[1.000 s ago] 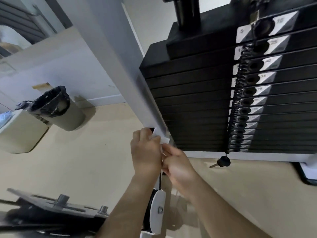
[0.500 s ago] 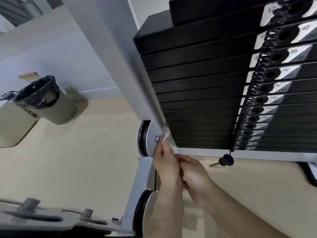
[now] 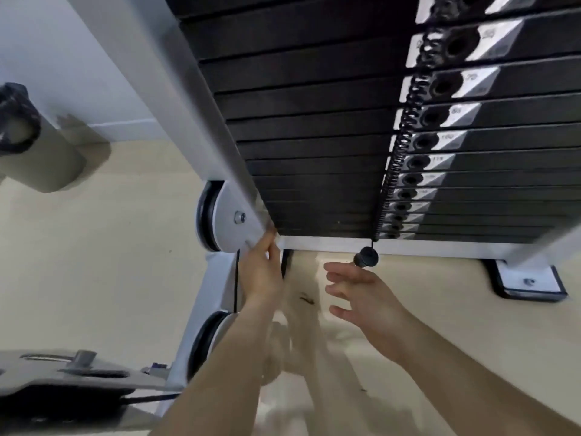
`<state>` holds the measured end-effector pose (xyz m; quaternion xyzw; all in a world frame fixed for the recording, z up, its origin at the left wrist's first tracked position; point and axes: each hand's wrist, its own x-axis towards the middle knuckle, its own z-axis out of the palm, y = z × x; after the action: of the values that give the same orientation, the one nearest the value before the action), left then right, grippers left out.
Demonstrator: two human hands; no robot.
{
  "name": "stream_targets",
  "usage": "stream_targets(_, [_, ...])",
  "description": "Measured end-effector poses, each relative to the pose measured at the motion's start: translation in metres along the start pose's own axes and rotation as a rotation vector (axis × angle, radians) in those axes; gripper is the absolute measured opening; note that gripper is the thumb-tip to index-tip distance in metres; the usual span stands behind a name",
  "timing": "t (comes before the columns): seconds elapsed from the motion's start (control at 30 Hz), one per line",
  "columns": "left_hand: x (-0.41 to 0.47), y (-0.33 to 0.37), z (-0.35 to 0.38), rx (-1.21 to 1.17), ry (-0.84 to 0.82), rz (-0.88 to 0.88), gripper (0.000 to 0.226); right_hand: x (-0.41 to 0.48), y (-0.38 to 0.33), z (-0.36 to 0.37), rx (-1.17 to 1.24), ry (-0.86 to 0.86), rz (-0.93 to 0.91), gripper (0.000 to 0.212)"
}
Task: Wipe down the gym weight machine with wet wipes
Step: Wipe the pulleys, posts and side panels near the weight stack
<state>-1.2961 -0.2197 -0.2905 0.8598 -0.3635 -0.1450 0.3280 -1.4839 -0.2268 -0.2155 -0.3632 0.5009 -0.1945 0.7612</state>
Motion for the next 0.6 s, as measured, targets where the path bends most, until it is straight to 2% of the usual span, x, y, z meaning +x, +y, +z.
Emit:
stream_targets(0.2, [0.010, 0.001, 0.008, 0.097, 0.060, -0.003, 0.019, -0.015, 0.012, -0.024, 0.038, 0.087, 0.015, 0.034])
stream_targets(0.27, [0.006, 0.003, 0.009, 0.145, -0.008, 0.065, 0.023, -0.026, 0.018, -0.036, 0.055, 0.095, 0.032, 0.032])
stream_targets(0.37, [-0.003, 0.000, 0.026, 0.385, -0.149, 0.174, 0.031, -0.044, 0.031, -0.051, 0.036, 0.083, 0.042, 0.028])
stream_targets(0.5, [0.001, -0.005, 0.057, 0.414, -0.174, 0.094, 0.035, -0.052, 0.043, -0.072, -0.032, 0.125, 0.048, 0.026])
stream_targets(0.6, [-0.005, 0.003, 0.062, 0.335, -0.222, 0.150, 0.038, -0.041, 0.041, -0.073, -0.031, 0.182, 0.041, 0.027])
